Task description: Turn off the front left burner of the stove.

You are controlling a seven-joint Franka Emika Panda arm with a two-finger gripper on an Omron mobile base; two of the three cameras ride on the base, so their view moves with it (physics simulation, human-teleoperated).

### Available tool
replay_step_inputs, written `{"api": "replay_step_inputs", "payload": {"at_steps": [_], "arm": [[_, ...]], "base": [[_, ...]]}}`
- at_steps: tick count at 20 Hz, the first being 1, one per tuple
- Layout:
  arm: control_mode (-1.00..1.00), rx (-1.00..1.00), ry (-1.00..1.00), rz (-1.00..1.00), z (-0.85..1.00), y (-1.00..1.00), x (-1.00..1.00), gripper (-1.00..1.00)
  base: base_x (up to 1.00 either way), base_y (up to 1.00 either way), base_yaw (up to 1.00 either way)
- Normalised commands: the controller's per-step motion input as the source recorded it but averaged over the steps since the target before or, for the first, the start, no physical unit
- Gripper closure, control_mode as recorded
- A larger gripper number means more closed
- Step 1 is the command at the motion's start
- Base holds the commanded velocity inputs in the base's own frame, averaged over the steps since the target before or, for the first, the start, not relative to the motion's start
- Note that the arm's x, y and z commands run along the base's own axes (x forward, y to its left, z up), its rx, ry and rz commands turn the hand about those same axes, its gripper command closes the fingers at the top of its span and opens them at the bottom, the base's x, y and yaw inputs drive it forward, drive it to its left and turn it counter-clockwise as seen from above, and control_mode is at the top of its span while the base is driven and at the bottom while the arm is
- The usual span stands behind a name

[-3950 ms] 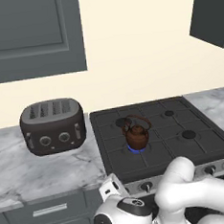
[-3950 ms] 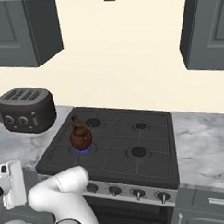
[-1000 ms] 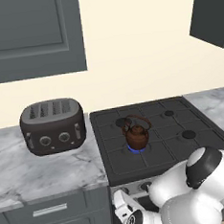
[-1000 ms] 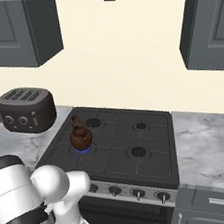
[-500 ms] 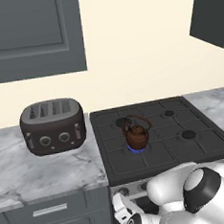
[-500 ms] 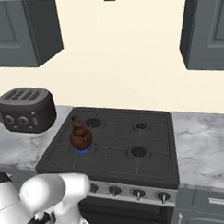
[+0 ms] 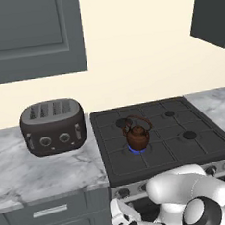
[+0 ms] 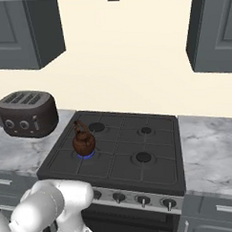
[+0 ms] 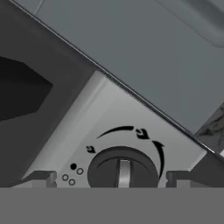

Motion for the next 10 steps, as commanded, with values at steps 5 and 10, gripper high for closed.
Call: {"api": "replay_step_inputs", "payload": {"at_steps": [5,10], "arm": [[-1.00,0.00,-0.03,0.00,0.00,0.00,0.03,-1.00],[-1.00,0.00,-0.01,0.00,0.04,0.00,0.06,-1.00]], "base": [[0.00,0.00,0.00],[0.00,0.00,0.00]]}}
